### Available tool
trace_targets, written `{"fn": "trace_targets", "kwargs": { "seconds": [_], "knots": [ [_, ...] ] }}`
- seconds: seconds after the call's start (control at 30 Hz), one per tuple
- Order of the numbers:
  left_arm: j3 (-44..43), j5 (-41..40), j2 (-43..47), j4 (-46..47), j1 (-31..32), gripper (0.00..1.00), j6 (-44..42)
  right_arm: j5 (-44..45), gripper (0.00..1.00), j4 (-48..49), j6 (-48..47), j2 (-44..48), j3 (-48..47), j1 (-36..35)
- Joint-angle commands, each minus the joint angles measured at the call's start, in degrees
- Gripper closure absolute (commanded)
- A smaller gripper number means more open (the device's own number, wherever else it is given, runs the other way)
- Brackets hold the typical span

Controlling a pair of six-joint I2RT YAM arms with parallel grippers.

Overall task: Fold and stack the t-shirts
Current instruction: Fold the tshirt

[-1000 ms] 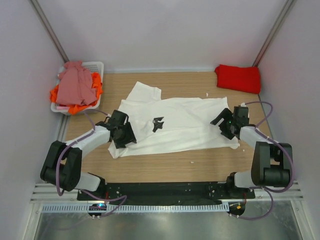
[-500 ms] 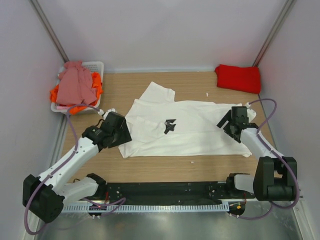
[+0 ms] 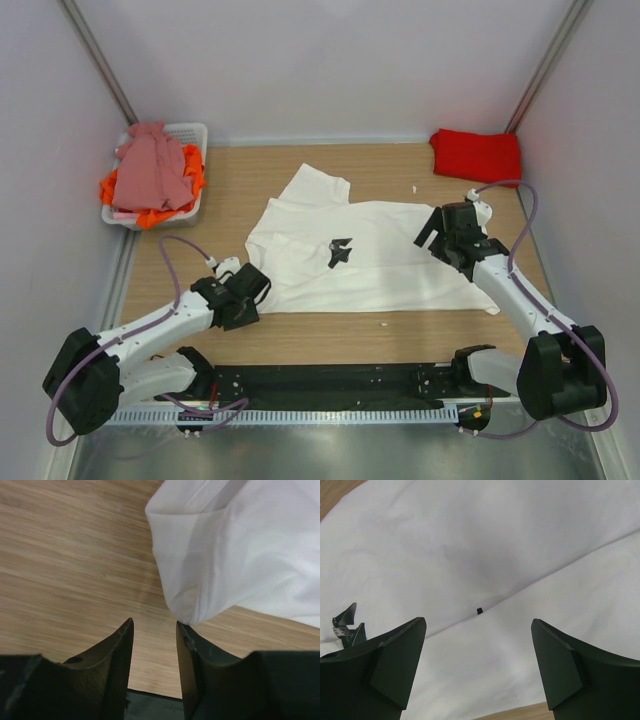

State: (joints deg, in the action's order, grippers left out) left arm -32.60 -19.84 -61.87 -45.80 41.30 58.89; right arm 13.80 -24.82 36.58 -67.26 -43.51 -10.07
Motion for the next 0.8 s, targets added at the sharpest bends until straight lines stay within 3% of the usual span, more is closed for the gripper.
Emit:
{"fn": "trace_targets", "kwargs": {
  "seconds": [0.0,0.43,0.57,0.73,0.77],
  "knots": [
    [0.5,-5.4,0.3,3.6,0.4,0.58,2.4,0.0,0.07,0.7,0.3,0.6,0.2,-0.6],
    [-4.8,-4.5,-13.1,8.4,0.4,0.63,-3.6,-4.3,0.07,6.6,0.7,-3.4,3.8,-0.6],
    [-4.0,-3.9,-11.1,9.2,0.6,0.4,-4.3,-6.2,0.08,9.1,0.7,-5.5,5.4,-0.7],
    [-3.3,-4.3,-9.3,8.9,0.6,0.39,-4.3,-6.0,0.07,10.6,0.2,-7.6,5.9,-0.7],
    [-3.4,-4.2,-9.7,9.0,0.7,0.43,-4.4,-6.0,0.07,10.7,0.1,-7.9,5.9,-0.7]
  ]
}}
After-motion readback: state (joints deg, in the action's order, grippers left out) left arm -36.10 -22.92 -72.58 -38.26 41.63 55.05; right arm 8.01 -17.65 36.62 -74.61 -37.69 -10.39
